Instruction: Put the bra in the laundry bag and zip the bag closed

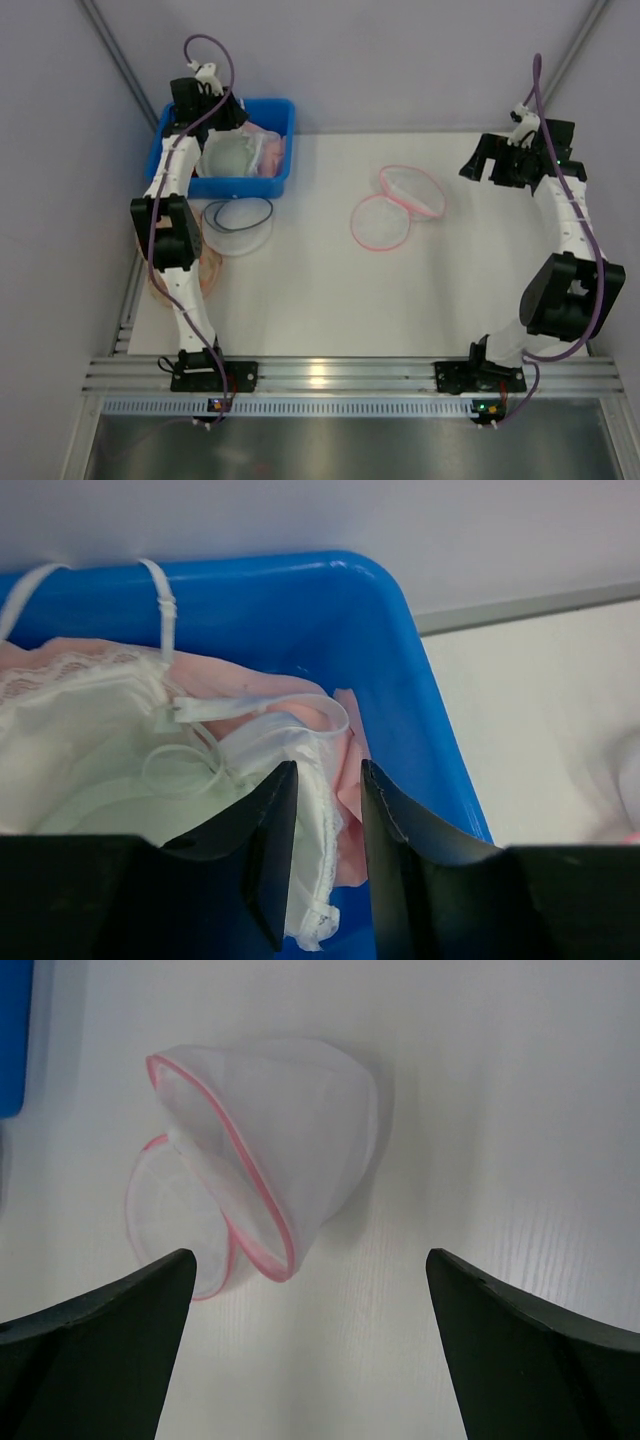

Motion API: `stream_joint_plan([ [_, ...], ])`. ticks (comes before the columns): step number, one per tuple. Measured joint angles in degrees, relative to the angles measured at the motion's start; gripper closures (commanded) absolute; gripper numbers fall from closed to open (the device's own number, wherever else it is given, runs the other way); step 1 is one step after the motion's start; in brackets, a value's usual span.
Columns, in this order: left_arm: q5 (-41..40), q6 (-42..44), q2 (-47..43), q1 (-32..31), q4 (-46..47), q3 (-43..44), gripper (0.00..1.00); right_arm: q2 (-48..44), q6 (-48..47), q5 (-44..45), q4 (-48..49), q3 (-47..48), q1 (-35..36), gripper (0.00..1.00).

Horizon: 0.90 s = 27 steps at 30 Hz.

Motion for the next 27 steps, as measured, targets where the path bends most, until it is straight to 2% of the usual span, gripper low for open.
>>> stream_joint_plan([
  [7,0.15,4.46,1.40,-5.99,-3.61,-0.76,0.73,0.04,0.00,-0.35,-0.17,-0.48,0.00,0.01],
  [10,-2.19,5.88,1.84,-9.22,-5.20,-0.52,0.81,0.22,-0.02,-0.37,-0.33,-0.50,0.00,0.00],
  [13,-5.20,6.86,4.28,-11.56,-6.97,1.97,0.85,0.44,-0.02,-0.39,-0.35,-0.50,0.00,0.01],
  [22,-12.24,9.05,10.43,-10.86,-11.17,3.34,0.87,1.62,-0.02,-0.28,-1.46,-0.50,0.00,0.01],
  [24,-12.85,9.14,11.19,-10.60,-11.34,3.41,0.82,1.64,-0.02,-0.31,-1.49,-0.50,0.00,0.01],
  [27,-14.01,9.31,12.81,-10.54,-11.76,4.90,0.59,1.66,-0.02,-0.31,-1.55,-0.50,0.00,0.00],
])
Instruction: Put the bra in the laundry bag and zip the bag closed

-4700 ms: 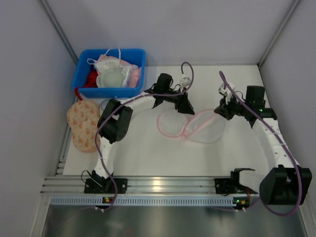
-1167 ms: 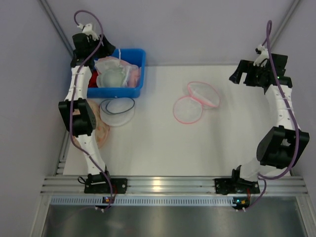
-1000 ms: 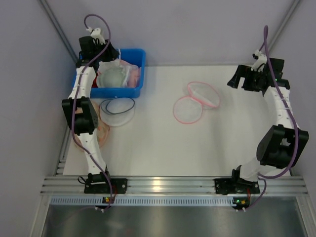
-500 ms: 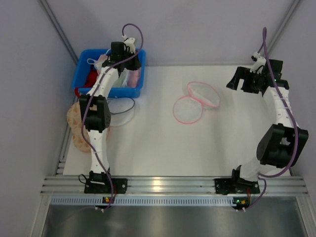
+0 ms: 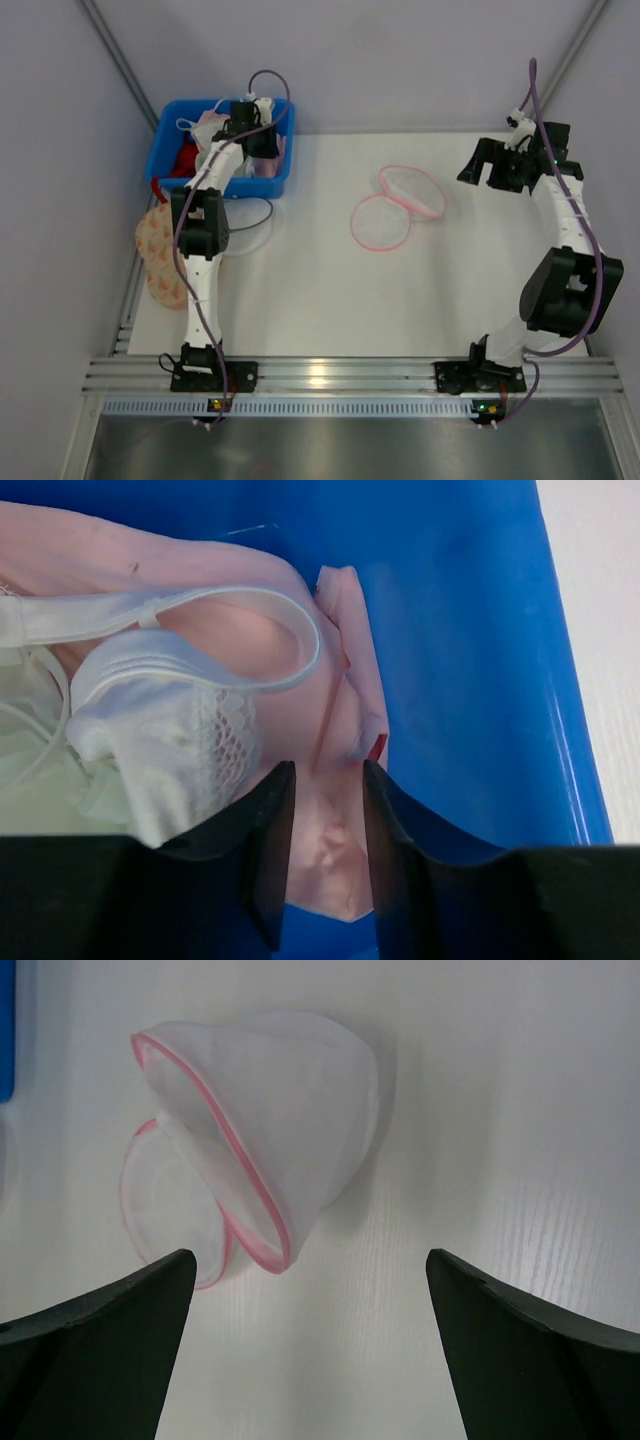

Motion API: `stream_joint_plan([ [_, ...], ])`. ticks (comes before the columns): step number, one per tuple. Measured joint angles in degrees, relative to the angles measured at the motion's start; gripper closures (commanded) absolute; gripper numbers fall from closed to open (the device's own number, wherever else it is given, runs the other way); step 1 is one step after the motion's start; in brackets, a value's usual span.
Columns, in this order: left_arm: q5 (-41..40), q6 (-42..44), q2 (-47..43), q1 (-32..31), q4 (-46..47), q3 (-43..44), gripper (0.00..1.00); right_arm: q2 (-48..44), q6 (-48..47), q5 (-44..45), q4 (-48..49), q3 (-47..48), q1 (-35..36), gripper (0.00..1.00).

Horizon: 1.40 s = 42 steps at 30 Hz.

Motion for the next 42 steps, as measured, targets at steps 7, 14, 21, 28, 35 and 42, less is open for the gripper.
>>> stream_joint_plan([
  [7,-0.87,-1.57,3.45,-0.17,0.11,3.96,0.44,0.00,-0.02,0.00,-0.11,-0.42,0.00,0.01],
  [14,-1.49,-1.99,3.67,-0.35,0.48,4.52,0.59,0.13,-0.13,0.20,-0.28,-1.49,0.00,0.01],
  [21,-0.66,-1.62,5.38,-0.50,1.11,5.51,0.66,0.52,-0.20,0.42,-0.28,-1.49,0.00,0.01],
  [28,0.74,-1.60,5.49,-0.55,1.11,5.53,0.66,0.68,-0.20,0.48,-0.28,-1.51,-0.04,0.00],
  [35,1.84,-1.75,5.49,-0.55,1.14,5.53,1.00,0.68,-0.46,0.79,-0.33,-1.88,-0.07,0.00],
  [42,3.28,-2.12,4.68,-0.15,0.74,5.53,1.00,0.68,-0.61,0.79,-0.31,-1.88,-0.39,0.01],
])
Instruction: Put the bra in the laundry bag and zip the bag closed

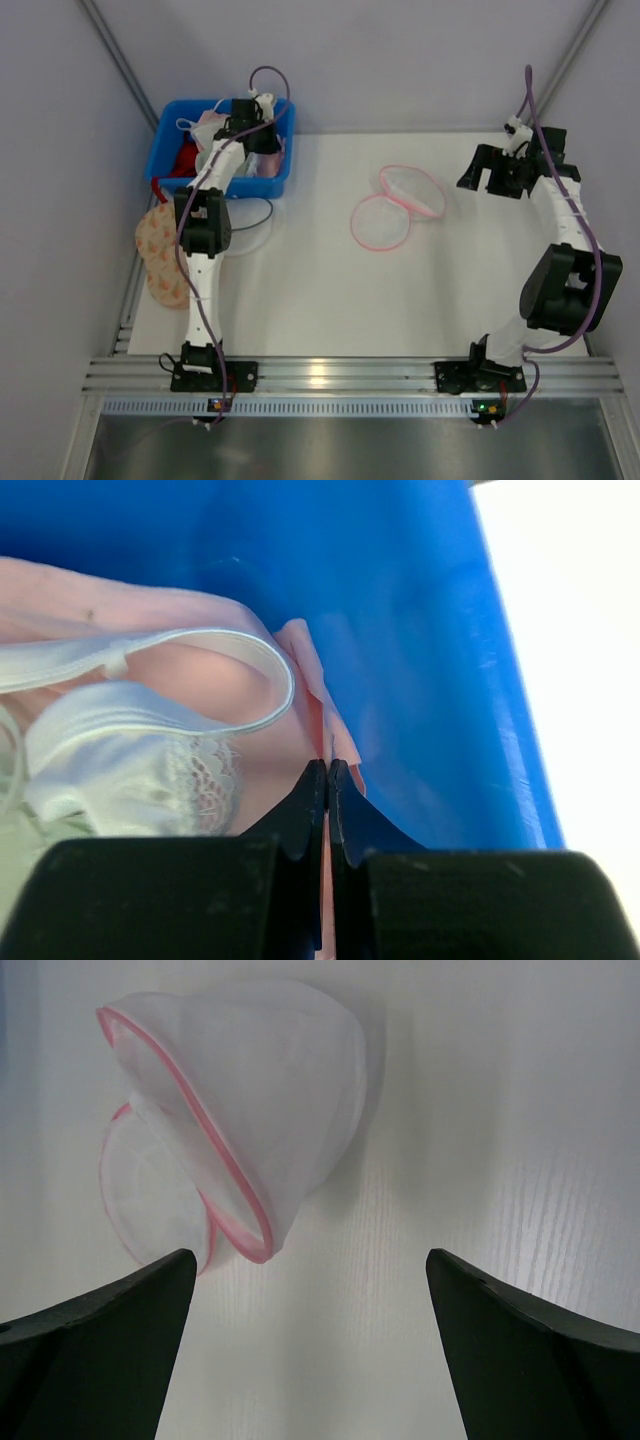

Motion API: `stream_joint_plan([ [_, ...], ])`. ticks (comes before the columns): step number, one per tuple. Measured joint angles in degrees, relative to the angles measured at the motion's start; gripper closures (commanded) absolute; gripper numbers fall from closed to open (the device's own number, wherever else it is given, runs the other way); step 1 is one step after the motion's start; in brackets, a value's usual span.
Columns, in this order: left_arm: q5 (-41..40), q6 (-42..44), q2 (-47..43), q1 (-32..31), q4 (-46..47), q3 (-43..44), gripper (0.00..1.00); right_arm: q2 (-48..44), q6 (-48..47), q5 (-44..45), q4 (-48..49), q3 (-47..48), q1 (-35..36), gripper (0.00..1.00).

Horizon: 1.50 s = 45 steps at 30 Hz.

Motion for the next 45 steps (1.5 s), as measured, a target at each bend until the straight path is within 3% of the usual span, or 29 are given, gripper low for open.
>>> stream_joint_plan([
  [15,8.11,-8.76,-18.38,5.75,2.23,1.75,1.00,-2.67,-0.39,-0.24,0.13,-1.44,-0.39,0.01],
  [35,23.67,-29.86,-25.64,5.92,13.11,2.62,1.00,-9.77,-6.75,-2.43,-2.86,-2.99,-0.96,0.01],
  [45,33.18,-35.87,-43.63,7.45,17.92,-12.22,1.00,-12.48,-9.16,-7.32,-5.92,-3.37,-1.14,0.01],
])
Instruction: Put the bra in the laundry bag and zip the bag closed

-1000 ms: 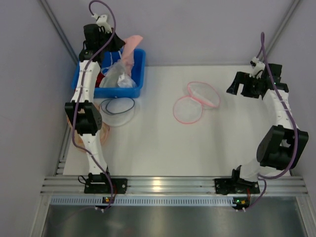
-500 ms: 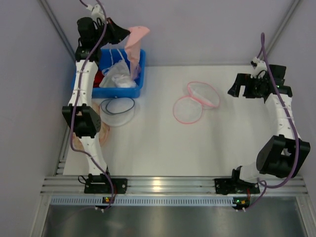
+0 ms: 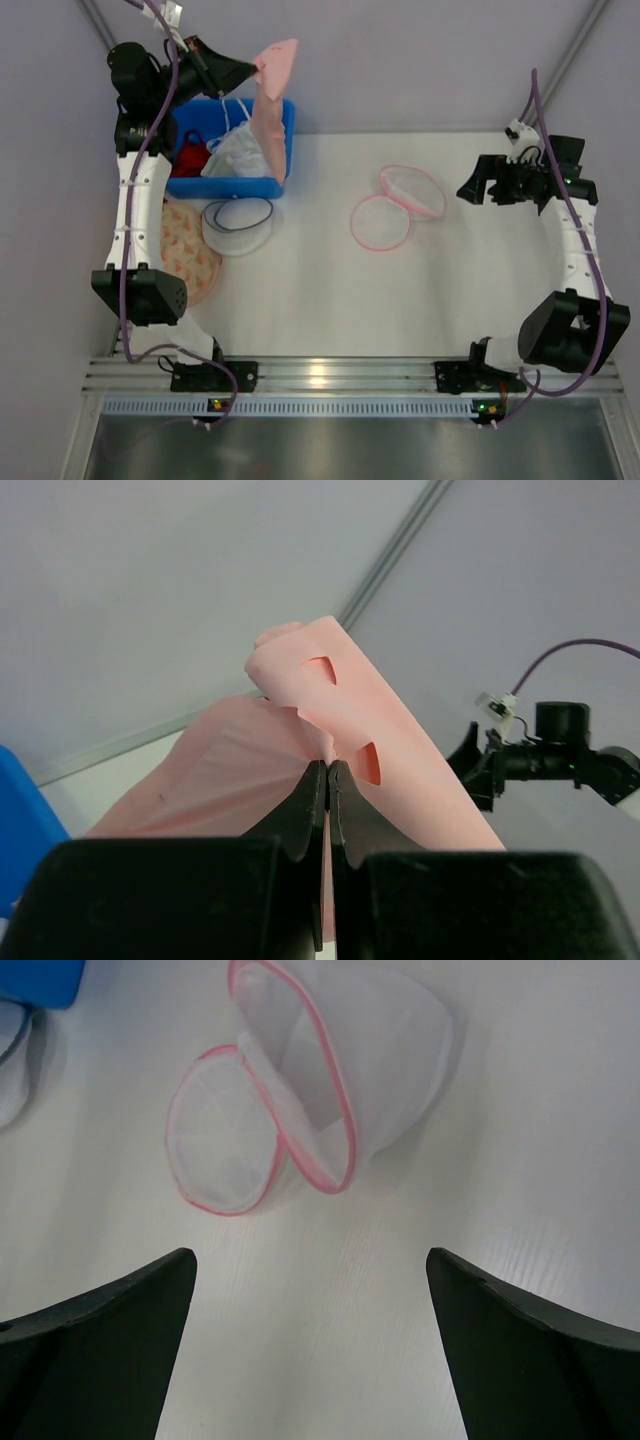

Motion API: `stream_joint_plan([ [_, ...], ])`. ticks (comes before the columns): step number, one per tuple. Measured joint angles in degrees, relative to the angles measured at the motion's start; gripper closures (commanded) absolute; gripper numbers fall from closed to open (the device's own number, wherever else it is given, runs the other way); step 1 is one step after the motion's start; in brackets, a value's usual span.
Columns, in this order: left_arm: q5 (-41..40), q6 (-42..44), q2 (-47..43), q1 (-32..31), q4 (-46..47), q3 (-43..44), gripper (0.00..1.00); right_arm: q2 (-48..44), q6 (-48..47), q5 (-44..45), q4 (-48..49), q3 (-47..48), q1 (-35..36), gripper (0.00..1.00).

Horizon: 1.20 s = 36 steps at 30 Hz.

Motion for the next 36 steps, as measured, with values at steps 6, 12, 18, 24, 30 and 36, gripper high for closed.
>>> stream_joint_plan([
  [6,3.89,-1.38,-10.51,-2.21,1.64,-14.36,1.00,-3.63,-0.11,-8.39,-1.01,-2.99,0.00,0.01],
  [12,3.32,0.33,-16.85,-10.91,1.51,-26.91,1.00,-4.94,5.14,-18.29,-1.51,-0.79,0.94,0.06],
  [18,-5.27,4.98,-19.91,-22.80,0.63,-35.76,1.00,-6.14,12.48,-23.02,1.05,4.44,5.84,0.09],
  [24,-16.87,8.59,-19.19,-34.86,0.07,-36.70,1.00,-11.26,16.87,-20.26,2.71,5.05,9.09,0.16],
  [30,-25.88,10.82,-12.68,-43.47,-0.90,-32.13,1.00,-14.93,18.38,-14.62,2.80,7.08,11.52,0.22],
  [36,-32.87,11.63,-7.34,-48.33,-2.45,-29.33,1.00,-15.08,17.25,-6.32,-1.75,7.63,12.13,0.28],
])
